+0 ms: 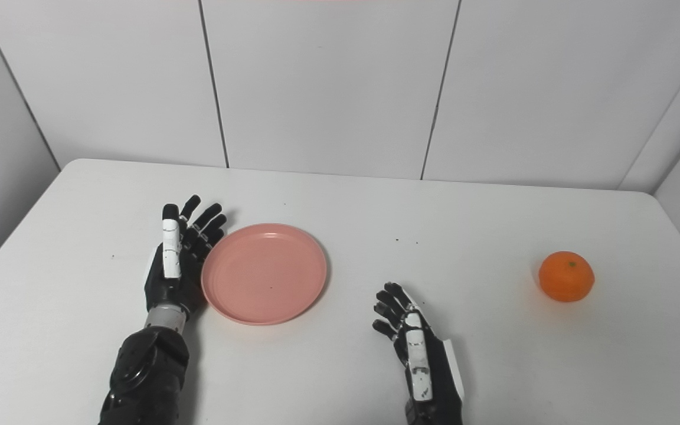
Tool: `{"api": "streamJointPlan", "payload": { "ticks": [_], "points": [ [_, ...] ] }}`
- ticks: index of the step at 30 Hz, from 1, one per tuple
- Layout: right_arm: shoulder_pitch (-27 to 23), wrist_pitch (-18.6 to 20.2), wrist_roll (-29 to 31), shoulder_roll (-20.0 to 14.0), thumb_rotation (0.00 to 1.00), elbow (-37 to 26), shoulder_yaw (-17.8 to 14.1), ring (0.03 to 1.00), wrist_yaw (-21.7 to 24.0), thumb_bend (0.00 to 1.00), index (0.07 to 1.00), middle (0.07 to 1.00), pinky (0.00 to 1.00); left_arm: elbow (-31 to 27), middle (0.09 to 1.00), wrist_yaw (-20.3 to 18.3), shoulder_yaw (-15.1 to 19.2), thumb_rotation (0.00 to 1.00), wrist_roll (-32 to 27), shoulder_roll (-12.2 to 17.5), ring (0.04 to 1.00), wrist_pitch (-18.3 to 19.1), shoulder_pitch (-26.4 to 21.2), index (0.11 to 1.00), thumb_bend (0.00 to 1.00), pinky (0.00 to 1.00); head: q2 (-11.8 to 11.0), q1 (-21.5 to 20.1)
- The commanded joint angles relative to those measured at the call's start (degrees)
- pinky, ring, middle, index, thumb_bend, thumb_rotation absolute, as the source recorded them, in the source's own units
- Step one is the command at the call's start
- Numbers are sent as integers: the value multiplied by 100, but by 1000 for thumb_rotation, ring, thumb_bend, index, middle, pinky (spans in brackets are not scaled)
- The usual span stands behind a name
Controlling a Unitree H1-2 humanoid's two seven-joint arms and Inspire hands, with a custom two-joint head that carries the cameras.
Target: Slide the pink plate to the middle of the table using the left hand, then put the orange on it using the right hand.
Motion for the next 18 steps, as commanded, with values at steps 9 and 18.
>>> {"api": "streamJointPlan", "payload": {
  "ticks": [9,18],
  "points": [
    [95,157,-211,347,1000,143,124,864,-90,841,847,848,872,401,824,106,-101,808,73,-164,829,139,242,946,944,916,0,-253],
    [81,125,-250,388,1000,182,109,870,-54,829,849,851,883,501,799,-22,-386,818,315,-141,819,-116,278,955,936,845,1,-261]
  ]
}}
